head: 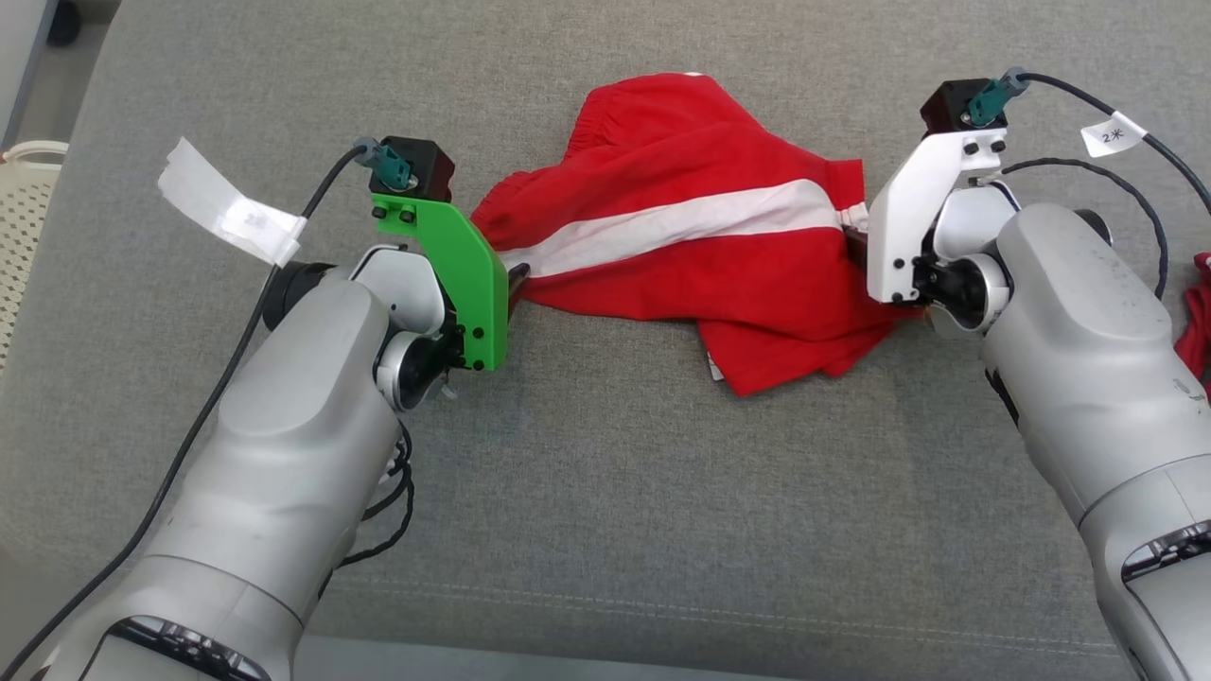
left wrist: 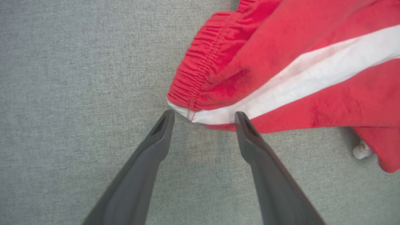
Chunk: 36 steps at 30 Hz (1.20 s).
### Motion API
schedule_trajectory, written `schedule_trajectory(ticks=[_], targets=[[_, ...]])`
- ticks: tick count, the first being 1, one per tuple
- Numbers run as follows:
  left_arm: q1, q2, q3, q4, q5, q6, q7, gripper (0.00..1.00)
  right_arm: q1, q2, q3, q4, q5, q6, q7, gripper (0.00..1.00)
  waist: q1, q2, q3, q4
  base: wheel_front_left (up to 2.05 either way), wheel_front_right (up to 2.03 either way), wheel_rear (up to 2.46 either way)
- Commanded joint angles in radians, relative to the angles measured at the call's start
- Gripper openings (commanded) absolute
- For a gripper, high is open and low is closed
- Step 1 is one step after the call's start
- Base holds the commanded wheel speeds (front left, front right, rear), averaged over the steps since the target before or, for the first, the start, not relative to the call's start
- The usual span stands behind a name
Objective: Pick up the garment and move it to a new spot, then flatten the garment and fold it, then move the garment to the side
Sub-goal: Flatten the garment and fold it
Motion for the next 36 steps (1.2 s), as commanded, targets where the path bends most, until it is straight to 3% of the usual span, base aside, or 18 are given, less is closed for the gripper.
schedule_trajectory(ticks=[1,8,21,22,23,24,25,26,36], targets=[[0.001,0.001,0.001,0.004,-0.009,-0.003,-0.002,1.0,-0.002,0.007,-0.001,0.007,0.013,0.0,0.006,1.0,0.0,-0.0001,0.001,-0.001,0.0,0.0,0.0],[-0.002,0.001,-0.002,0.014,-0.013,-0.011,-0.01,1.0,-0.029,-0.03,0.003,0.015,-0.018,0.0,-0.011,1.0,0.0,-0.0001,-0.009,-0.009,0.0,0.0,0.0],[-0.018,0.008,-0.009,0.028,-0.016,0.0,-0.01,1.0,-0.015,0.014,0.013,0.042,-0.002,0.0,0.004,0.97,0.0,-0.0001,-0.001,-0.008,0.0,0.0,0.0],[-0.017,0.005,-0.01,0.029,-0.018,-0.003,-0.01,0.8,-0.016,0.014,0.014,0.044,-0.001,0.0,0.004,0.85,0.0,-0.0001,-0.001,-0.007,0.0,0.0,0.0],[-0.015,0.002,-0.012,0.03,-0.023,-0.008,-0.006,0.49,-0.017,0.013,0.016,0.048,-0.002,0.0,0.008,0.47,0.0,-0.0001,-0.001,-0.007,0.0,0.0,0.0],[-0.012,0.0,-0.013,0.031,-0.025,-0.012,-0.004,0.36,-0.019,0.011,0.018,0.052,-0.004,0.0,0.01,0.25,0.0,-0.0001,-0.002,-0.006,0.0,0.0,0.0],[-0.012,-0.001,-0.015,0.032,-0.024,-0.013,-0.006,0.13,-0.02,0.009,0.019,0.054,-0.006,0.0,0.01,0.0,0.0,-0.0001,-0.003,-0.006,0.0,0.0,0.0],[-0.011,0.0,-0.016,0.033,-0.024,-0.015,-0.009,0.0,-0.021,0.009,0.02,0.055,-0.005,0.0,0.009,0.0,0.0,-0.0001,-0.003,-0.006,0.0,0.0,0.0],[-0.028,0.014,-0.018,0.029,-0.007,-0.011,-0.066,0.0,-0.039,-0.009,0.031,0.04,-0.01,0.0,-0.026,0.0,0.0,-0.0001,-0.009,-0.013,0.0,0.0,0.0]])
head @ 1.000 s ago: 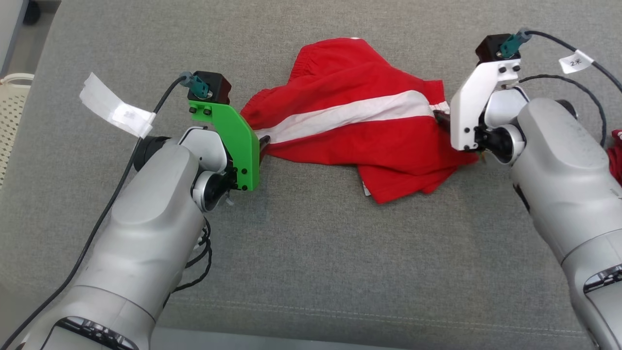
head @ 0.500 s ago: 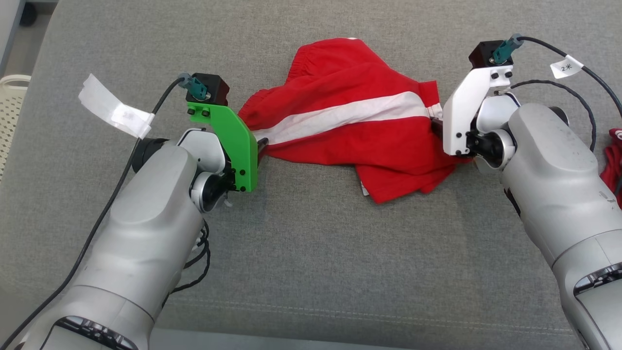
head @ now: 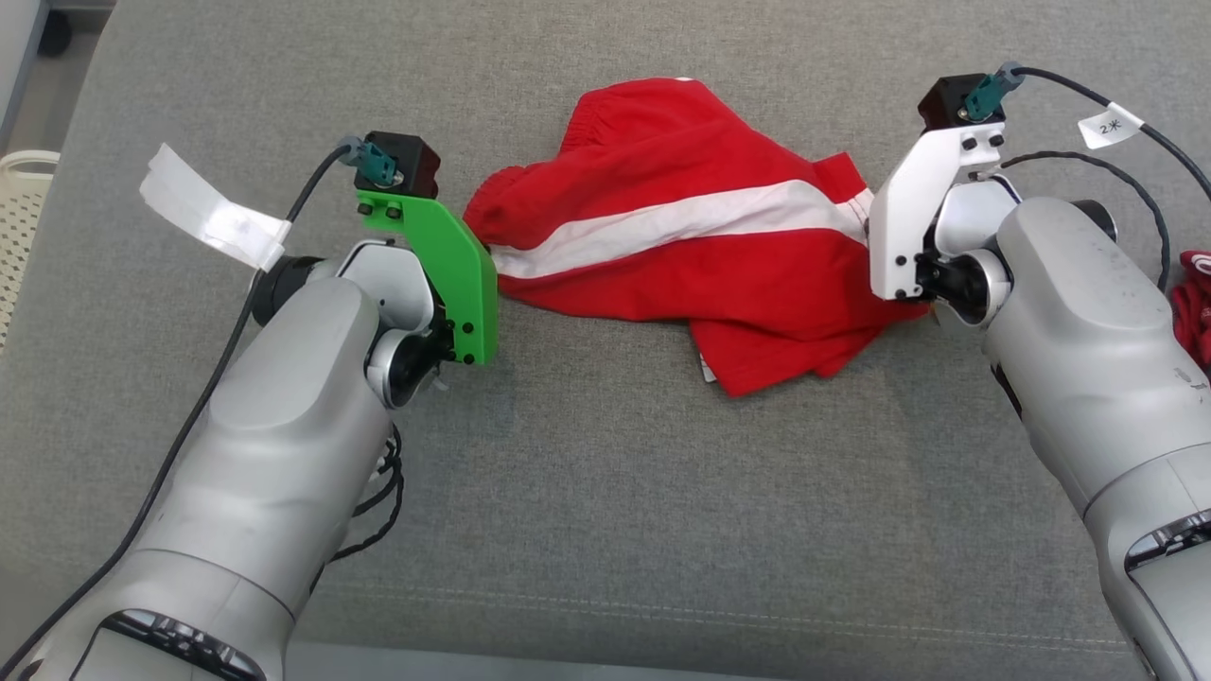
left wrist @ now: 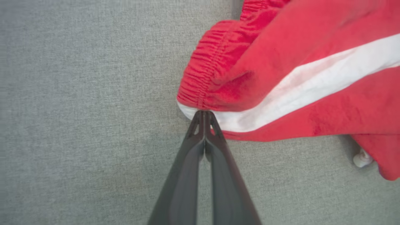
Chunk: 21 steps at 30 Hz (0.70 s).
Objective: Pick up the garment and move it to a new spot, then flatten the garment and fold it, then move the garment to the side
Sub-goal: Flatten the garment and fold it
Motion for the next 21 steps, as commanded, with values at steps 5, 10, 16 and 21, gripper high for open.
schedule_trajectory(ticks=[5,10,16,21], targets=[[-0.034,0.007,0.006,-0.006,0.018,0.01,-0.073,0.0,-0.03,-0.013,-0.003,-0.028,0.001,0.0,-0.066,0.0,0.0,0.0,-0.008,-0.006,0.0,0.0,0.0],[-0.034,0.004,0.009,-0.007,0.01,-0.004,-0.1,0.0,-0.038,-0.019,-0.01,-0.042,0.019,0.0,-0.09,0.0,0.0,0.0,-0.029,-0.013,0.0,0.0,0.0],[-0.044,0.002,0.026,-0.014,-0.011,-0.012,-0.119,0.0,-0.026,-0.025,-0.014,-0.059,0.047,0.0,-0.119,0.0,0.0,0.0,-0.071,-0.027,0.0,0.0,0.0],[-0.018,0.015,0.0,0.01,-0.009,-0.004,-0.059,0.0,0.0,-0.028,0.001,-0.044,0.057,0.0,-0.111,0.0,0.0,0.0,-0.1,-0.032,0.0,0.0,0.0]])
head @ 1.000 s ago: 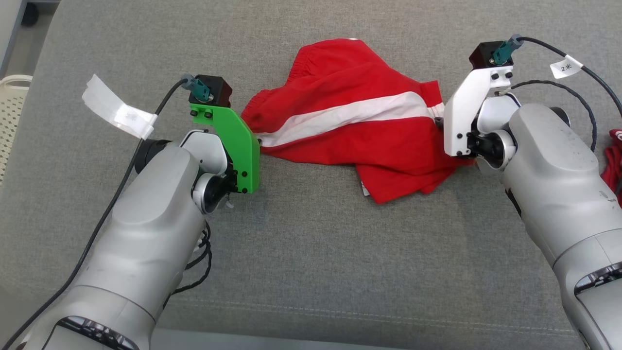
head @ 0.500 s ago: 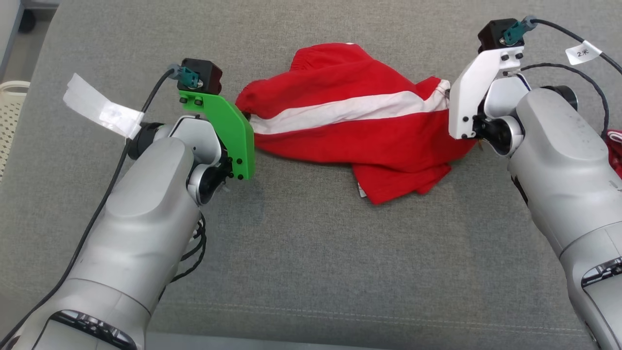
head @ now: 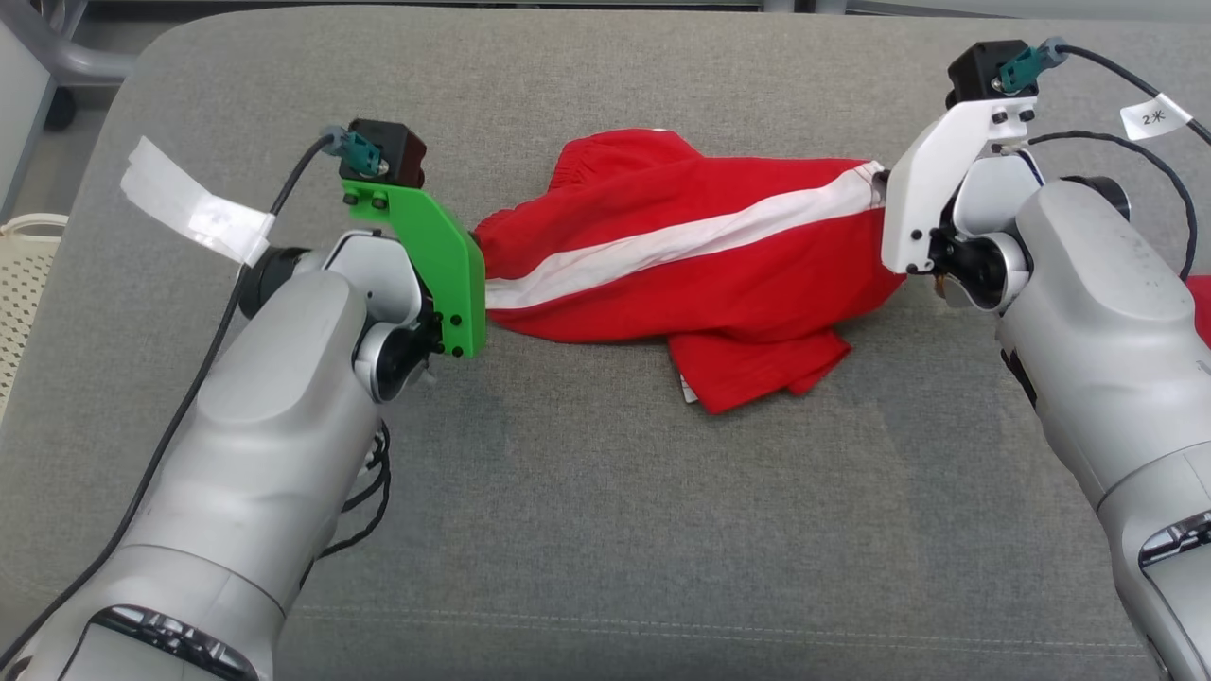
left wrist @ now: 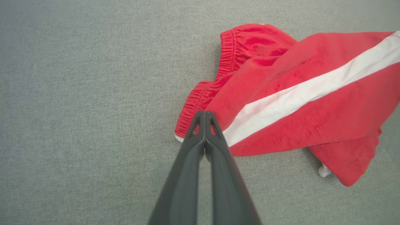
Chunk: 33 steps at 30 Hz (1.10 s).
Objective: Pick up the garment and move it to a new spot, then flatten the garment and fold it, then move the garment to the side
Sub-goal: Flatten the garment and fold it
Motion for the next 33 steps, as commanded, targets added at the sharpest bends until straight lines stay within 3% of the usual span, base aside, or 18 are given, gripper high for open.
schedule_trajectory(ticks=[1,2,3,4,21,33], targets=[[0.021,0.008,-0.014,0.011,0.002,0.002,0.027,0.0,0.017,-0.003,0.001,0.011,0.006,0.0,0.003,0.0,0.0,0.0,-0.012,-0.004,0.0,0.0,0.0],[0.026,0.008,-0.016,0.013,0.0,0.006,0.036,0.25,0.022,-0.001,-0.003,0.021,0.008,0.0,0.004,0.0,0.0,0.0,-0.013,-0.003,0.0,0.0,0.0],[0.03,0.007,-0.012,0.013,-0.007,0.008,0.037,0.99,0.024,0.0,-0.004,0.031,0.004,0.0,0.002,0.95,0.0,0.0,-0.01,-0.002,0.0,0.0,0.0],[0.034,0.006,-0.01,0.013,-0.009,0.011,0.037,1.0,0.021,-0.004,-0.012,0.04,-0.002,0.0,-0.011,1.0,0.0,0.0,-0.007,0.0,0.0,0.0,0.0],[0.039,-0.007,-0.019,0.067,-0.019,0.038,0.027,1.0,-0.028,0.029,-0.002,0.135,-0.065,0.0,-0.061,1.0,0.0,0.0,0.055,0.008,0.0,0.0,0.0],[0.011,-0.038,-0.022,0.102,-0.037,0.025,0.023,1.0,-0.049,0.039,0.01,0.177,-0.08,0.0,-0.059,1.0,0.0,0.0,0.078,0.018,0.0,0.0,0.0]])
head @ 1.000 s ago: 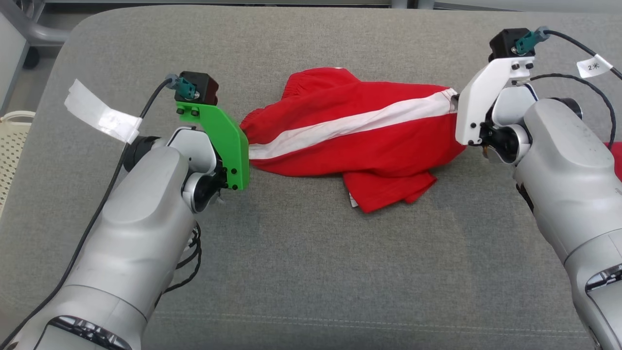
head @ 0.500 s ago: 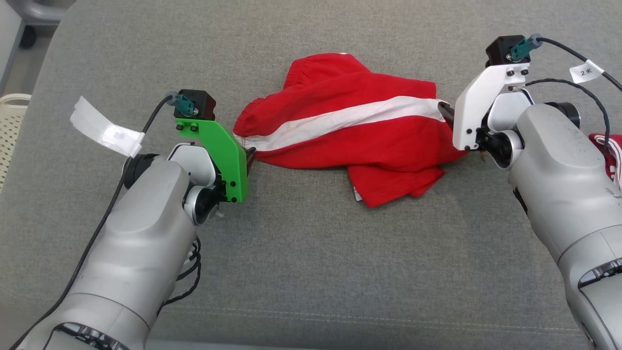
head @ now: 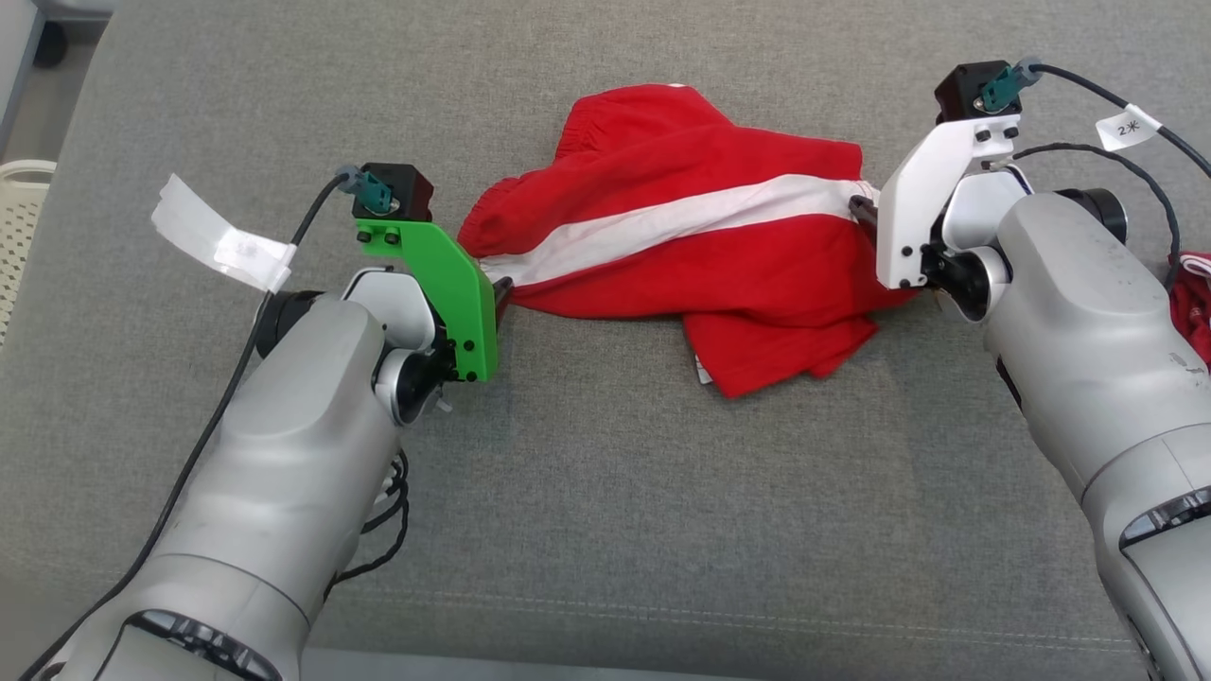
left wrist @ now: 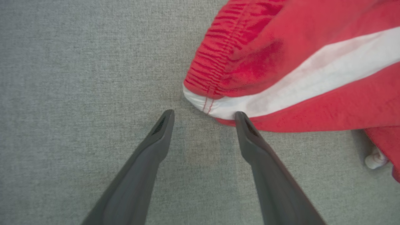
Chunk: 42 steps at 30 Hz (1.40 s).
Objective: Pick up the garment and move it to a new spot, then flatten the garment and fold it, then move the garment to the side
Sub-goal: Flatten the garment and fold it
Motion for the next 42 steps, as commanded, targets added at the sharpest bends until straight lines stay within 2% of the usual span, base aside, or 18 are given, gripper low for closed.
schedule_trajectory(ticks=[1,14,15,16,18,19,20,21,33,37,42], targets=[[-0.015,-0.002,0.0,0.002,-0.003,-0.006,-0.003,1.0,-0.009,0.0,0.0,0.011,-0.006,0.0,-0.001,1.0,0.0,0.0,0.003,0.002,0.0,0.0,0.0],[-0.049,-0.025,-0.003,0.031,-0.024,-0.027,-0.033,1.0,-0.043,0.021,-0.005,0.065,-0.021,0.0,-0.01,1.0,0.0,0.0,0.028,0.009,0.0,0.0,0.0],[-0.048,-0.026,-0.008,0.035,-0.024,-0.029,-0.028,1.0,-0.044,0.022,-0.006,0.067,-0.021,0.0,-0.008,0.95,0.0,0.0,0.03,0.009,0.0,0.0,0.0],[-0.049,-0.027,-0.011,0.038,-0.024,-0.034,-0.026,0.91,-0.045,0.024,-0.005,0.07,-0.02,0.0,-0.008,0.74,0.0,0.0,0.032,0.009,0.0,0.0,0.0],[-0.052,-0.029,-0.013,0.041,-0.028,-0.039,-0.031,0.48,-0.05,0.025,-0.003,0.073,-0.02,0.0,-0.005,0.26,0.0,0.0,0.035,0.01,0.0,0.0,0.0],[-0.053,-0.03,-0.015,0.043,-0.029,-0.043,-0.033,0.37,-0.052,0.025,-0.003,0.075,-0.02,0.0,-0.003,0.02,0.0,0.0,0.035,0.01,0.0,0.0,0.0],[-0.054,-0.031,-0.016,0.044,-0.031,-0.044,-0.037,0.02,-0.053,0.024,-0.003,0.077,-0.02,0.0,-0.002,0.0,0.0,0.0,0.036,0.011,0.0,0.0,0.0],[-0.056,-0.032,-0.017,0.047,-0.033,-0.046,-0.035,0.0,-0.053,0.022,-0.002,0.079,-0.019,0.0,-0.002,0.0,0.0,0.0,0.036,0.011,0.0,0.0,0.0],[-0.074,-0.027,-0.02,0.067,-0.043,-0.062,-0.066,0.0,-0.039,0.014,0.012,0.042,0.022,0.0,-0.028,0.0,0.0,0.0,-0.007,0.013,0.0,0.0,0.0],[-0.079,-0.033,0.006,0.044,-0.081,-0.07,-0.091,0.0,-0.033,0.019,-0.004,0.015,0.061,0.0,-0.051,0.0,0.0,0.0,-0.036,0.009,0.0,0.0,0.0],[-0.09,-0.023,0.007,0.036,-0.073,-0.066,-0.121,0.0,-0.023,0.014,-0.015,-0.017,0.1,0.0,-0.086,0.0,0.0,0.0,-0.081,-0.003,0.0,0.0,0.0]])
